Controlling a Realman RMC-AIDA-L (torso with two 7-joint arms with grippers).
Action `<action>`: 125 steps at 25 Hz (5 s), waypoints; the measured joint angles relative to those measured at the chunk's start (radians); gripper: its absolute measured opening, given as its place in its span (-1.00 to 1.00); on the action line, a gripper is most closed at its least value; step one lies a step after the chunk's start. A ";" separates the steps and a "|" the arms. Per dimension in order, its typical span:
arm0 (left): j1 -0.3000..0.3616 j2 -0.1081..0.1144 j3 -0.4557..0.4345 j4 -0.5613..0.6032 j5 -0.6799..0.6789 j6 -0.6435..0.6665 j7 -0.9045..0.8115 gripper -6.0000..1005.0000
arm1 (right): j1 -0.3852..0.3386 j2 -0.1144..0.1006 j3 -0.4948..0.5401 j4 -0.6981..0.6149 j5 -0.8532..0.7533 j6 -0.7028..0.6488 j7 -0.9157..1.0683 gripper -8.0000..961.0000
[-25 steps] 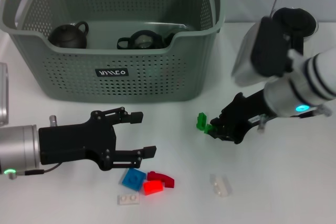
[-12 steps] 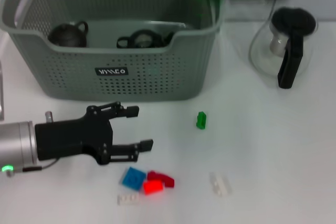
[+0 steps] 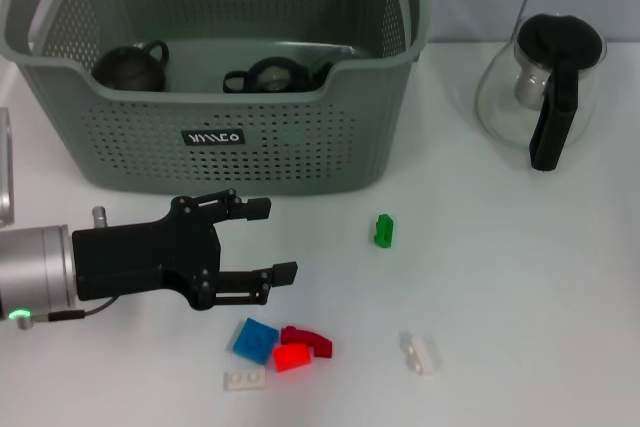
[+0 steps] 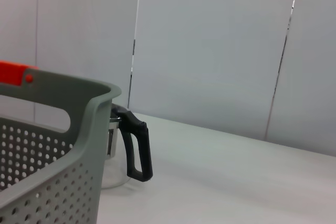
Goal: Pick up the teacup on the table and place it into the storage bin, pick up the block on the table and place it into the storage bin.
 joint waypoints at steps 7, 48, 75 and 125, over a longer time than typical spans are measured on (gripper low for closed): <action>0.003 0.000 -0.003 0.000 0.000 0.000 0.000 0.69 | 0.030 0.006 -0.045 0.141 -0.086 0.123 -0.063 -0.42; 0.000 0.001 -0.003 -0.011 0.004 -0.015 0.000 0.69 | -0.261 0.011 -0.137 0.538 0.071 0.173 -0.591 0.88; 0.001 0.000 -0.003 -0.011 0.008 -0.024 0.000 0.69 | -0.211 0.021 -0.381 0.673 0.199 0.418 -0.583 0.64; -0.003 0.003 -0.039 -0.009 0.004 -0.016 -0.001 0.69 | 0.018 -0.026 0.008 0.196 -0.009 0.065 -0.171 0.08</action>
